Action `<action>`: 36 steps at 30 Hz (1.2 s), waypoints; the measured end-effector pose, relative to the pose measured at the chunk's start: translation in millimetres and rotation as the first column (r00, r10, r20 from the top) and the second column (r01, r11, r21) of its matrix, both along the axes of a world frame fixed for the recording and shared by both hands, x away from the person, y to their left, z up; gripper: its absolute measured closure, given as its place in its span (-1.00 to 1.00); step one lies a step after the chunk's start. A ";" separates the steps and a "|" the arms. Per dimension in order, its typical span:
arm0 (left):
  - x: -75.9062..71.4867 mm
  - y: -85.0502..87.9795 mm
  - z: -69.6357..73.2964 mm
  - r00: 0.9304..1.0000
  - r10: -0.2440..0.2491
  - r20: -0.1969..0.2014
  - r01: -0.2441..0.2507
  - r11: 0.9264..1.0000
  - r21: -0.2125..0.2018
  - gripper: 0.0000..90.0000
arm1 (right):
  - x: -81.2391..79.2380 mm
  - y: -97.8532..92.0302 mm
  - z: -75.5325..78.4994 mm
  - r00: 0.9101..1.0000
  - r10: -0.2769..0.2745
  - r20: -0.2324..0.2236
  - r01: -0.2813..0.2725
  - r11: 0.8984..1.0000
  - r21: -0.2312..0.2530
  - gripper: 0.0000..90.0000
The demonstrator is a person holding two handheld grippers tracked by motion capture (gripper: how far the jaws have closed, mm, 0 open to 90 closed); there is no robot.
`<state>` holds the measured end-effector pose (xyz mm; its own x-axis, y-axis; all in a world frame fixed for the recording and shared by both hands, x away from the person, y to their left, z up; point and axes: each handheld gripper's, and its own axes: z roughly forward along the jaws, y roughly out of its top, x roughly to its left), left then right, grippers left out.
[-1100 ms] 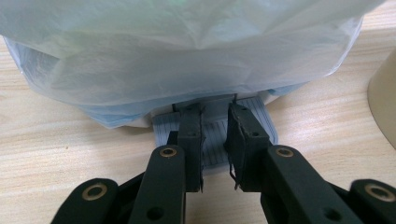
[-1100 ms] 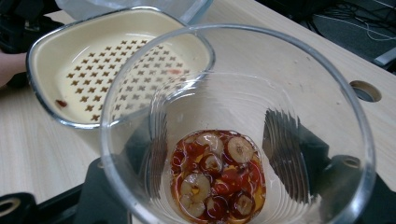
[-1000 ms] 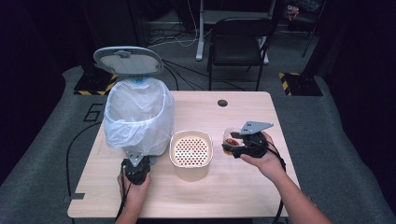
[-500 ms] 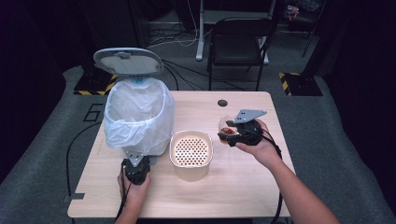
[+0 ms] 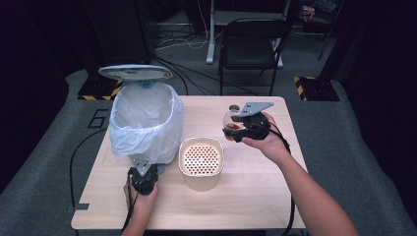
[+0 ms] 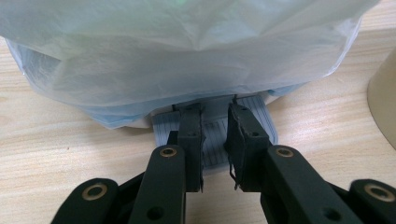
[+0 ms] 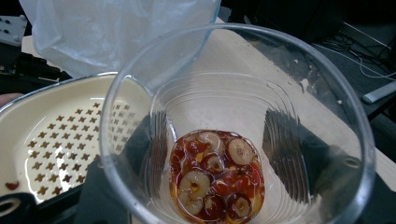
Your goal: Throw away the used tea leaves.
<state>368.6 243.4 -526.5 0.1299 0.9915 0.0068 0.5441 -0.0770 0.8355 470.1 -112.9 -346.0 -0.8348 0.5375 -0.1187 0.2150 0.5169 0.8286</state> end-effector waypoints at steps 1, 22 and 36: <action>-0.3 0.5 0.4 1.000 -0.006 -0.006 0.006 1.000 0.007 0.69 | 2.2 1.4 0.6 1.000 0.009 0.001 -0.009 1.000 -0.005 -0.11; -0.2 0.3 0.0 1.000 -0.003 -0.002 0.003 1.000 0.005 0.69 | 24.5 31.8 -8.4 0.997 0.058 0.055 -0.055 0.997 -0.059 -0.10; 0.1 -0.2 -0.3 1.000 0.002 0.003 -0.002 1.000 0.001 0.69 | 11.5 46.6 -10.3 0.961 0.129 0.243 -0.079 0.976 -0.203 -0.09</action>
<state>368.6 243.3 -526.9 0.1277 0.9918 0.0084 0.5413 -0.0768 0.8373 481.6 -66.3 -356.3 -0.8139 0.3965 -0.4247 -0.0526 0.6777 0.7334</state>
